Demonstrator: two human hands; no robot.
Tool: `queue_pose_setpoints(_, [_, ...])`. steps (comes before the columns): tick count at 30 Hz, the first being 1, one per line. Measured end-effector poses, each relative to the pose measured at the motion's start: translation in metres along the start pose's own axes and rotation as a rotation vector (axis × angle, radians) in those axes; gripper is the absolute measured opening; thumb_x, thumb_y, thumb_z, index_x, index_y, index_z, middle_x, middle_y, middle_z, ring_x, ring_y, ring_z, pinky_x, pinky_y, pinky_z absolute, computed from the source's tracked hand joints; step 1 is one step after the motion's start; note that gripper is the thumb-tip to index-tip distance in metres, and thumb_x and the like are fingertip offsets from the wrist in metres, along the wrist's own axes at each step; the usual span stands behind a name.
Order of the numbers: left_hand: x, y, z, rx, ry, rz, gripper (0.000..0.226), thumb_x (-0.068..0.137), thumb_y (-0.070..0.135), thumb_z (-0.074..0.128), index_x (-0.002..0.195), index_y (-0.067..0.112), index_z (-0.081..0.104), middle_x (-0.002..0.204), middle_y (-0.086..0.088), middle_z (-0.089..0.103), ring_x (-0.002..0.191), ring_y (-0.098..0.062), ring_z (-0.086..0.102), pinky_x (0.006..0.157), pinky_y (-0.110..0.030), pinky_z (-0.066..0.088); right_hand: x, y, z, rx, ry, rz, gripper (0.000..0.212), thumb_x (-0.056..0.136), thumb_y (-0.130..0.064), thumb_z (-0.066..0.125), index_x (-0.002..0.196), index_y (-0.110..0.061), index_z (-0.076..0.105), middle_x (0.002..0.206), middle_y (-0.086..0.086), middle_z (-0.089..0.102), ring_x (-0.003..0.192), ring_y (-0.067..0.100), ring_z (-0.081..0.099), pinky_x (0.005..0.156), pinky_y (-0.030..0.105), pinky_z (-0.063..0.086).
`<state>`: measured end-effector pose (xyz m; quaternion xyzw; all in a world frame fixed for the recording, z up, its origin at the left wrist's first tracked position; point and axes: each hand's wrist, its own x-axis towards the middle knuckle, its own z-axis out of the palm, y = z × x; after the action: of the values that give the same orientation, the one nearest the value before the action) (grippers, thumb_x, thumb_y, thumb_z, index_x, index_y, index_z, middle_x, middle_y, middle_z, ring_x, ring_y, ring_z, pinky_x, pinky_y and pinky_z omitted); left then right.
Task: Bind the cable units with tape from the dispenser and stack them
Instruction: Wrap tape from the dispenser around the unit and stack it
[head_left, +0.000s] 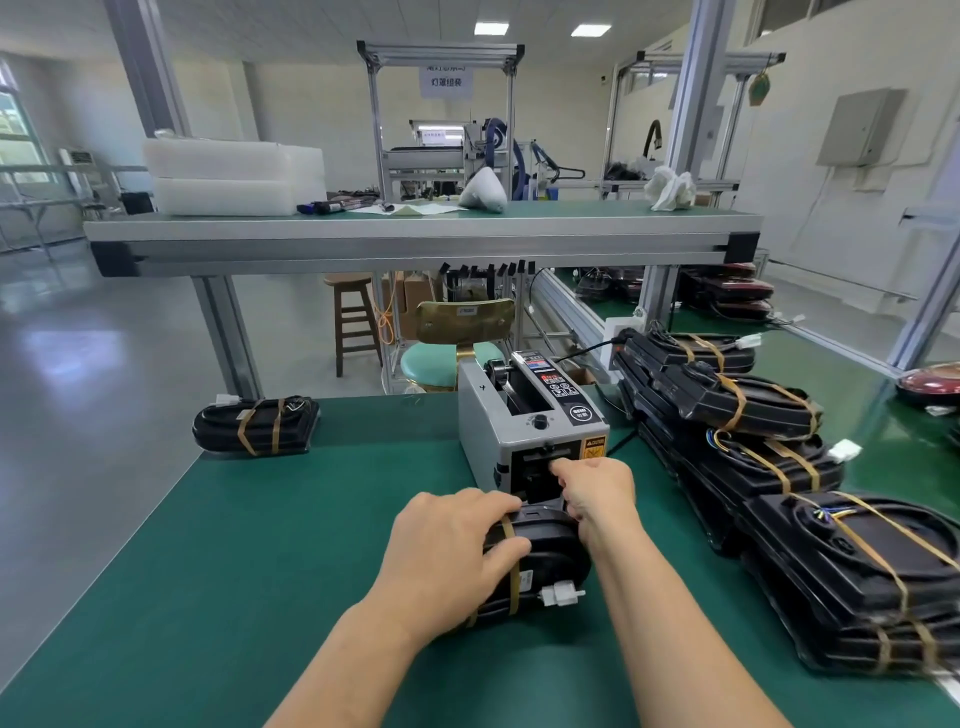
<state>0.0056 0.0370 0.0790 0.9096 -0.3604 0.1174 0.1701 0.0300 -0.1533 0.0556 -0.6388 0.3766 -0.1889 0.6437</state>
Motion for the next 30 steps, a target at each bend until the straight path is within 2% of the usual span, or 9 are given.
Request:
queue_pose_setpoints(4, [0.000,-0.002,0.004,-0.050,0.040,-0.001,0.046,0.091,0.062,0.046,0.133,0.043,0.052,0.130,0.025,0.053,0.113,0.000,0.052,0.090,-0.020,0.038,-0.017,-0.002,-0.014,0.207,-0.031,-0.022,0.023,0.080,-0.010,0.071,0.063,-0.010,0.056,0.045,-0.002,0.044,0.034,0.009,0.030,0.034,0.018,0.027])
queue_pose_setpoints(9, [-0.003,-0.002,0.006,-0.098,0.117,-0.008,0.039,0.087,0.058,0.059,0.123,0.041,0.064,0.123,0.026,0.063,0.115,0.001,0.057,0.094,-0.021,0.042,-0.055,-0.008,-0.028,0.375,-0.170,-0.046,0.016,0.082,-0.003,0.070,0.069,-0.008,0.061,0.051,-0.003,0.051,0.036,0.004,0.037,0.032,0.016,0.025])
queue_pose_setpoints(15, [-0.004,0.004,0.003,-0.140,0.164,-0.038,0.035,0.081,0.052,0.065,0.108,0.032,0.072,0.108,0.019,0.071,0.100,-0.008,0.067,0.084,-0.029,0.051,-0.078,0.000,-0.034,0.355,-0.280,-0.036,0.016,0.087,-0.004,0.065,0.071,-0.006,0.067,0.049,-0.005,0.052,0.033,0.004,0.035,0.031,0.014,0.021])
queue_pose_setpoints(24, [-0.006,0.004,0.003,-0.123,0.159,-0.059,0.034,0.081,0.051,0.070,0.113,0.038,0.067,0.106,0.021,0.071,0.098,-0.005,0.065,0.082,-0.027,0.050,-0.082,0.004,-0.036,0.171,-0.291,-0.108,0.012,0.087,-0.003,0.064,0.076,-0.001,0.067,0.046,-0.005,0.051,0.034,0.006,0.038,0.033,0.016,0.026])
queue_pose_setpoints(30, [-0.006,0.004,0.002,-0.139,0.150,-0.057,0.036,0.082,0.050,0.070,0.117,0.044,0.066,0.113,0.026,0.068,0.103,-0.001,0.064,0.086,-0.024,0.049,-0.083,0.004,-0.036,0.148,-0.289,-0.135,0.013,0.087,-0.002,0.064,0.074,-0.002,0.067,0.046,-0.004,0.052,0.034,0.006,0.038,0.034,0.016,0.027])
